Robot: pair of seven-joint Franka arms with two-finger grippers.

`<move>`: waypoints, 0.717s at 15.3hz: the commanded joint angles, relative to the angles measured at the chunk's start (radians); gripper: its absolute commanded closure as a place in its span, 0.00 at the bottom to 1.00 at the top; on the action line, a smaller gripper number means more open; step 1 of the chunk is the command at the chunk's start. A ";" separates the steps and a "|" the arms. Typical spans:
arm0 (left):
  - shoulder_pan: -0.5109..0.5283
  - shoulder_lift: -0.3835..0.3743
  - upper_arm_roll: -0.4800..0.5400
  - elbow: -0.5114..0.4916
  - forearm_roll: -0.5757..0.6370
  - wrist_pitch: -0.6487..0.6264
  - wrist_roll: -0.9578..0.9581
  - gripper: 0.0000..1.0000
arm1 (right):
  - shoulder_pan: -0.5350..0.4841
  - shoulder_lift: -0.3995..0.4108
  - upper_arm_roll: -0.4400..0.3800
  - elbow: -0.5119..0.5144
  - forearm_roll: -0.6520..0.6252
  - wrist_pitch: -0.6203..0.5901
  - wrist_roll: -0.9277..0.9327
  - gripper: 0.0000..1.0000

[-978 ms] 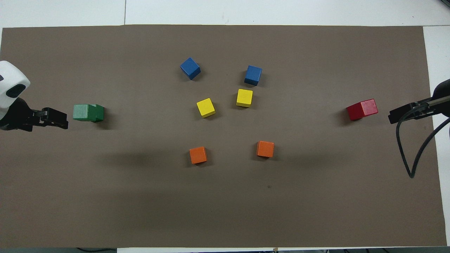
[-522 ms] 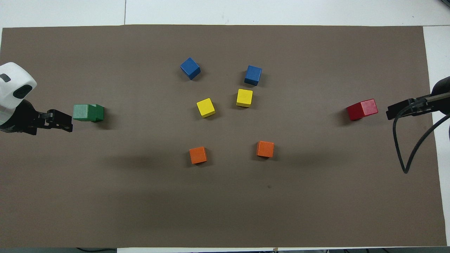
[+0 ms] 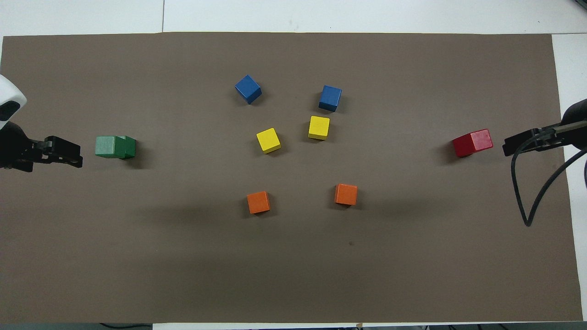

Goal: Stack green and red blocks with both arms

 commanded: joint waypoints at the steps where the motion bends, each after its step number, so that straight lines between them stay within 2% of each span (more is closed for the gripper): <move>1: -0.016 0.002 0.004 0.030 -0.014 -0.024 -0.014 0.00 | -0.003 -0.025 0.007 -0.029 0.014 0.020 0.018 0.00; 11: -0.019 0.004 0.003 0.028 -0.014 0.025 -0.016 0.00 | -0.002 -0.025 0.007 -0.029 0.014 0.022 0.017 0.00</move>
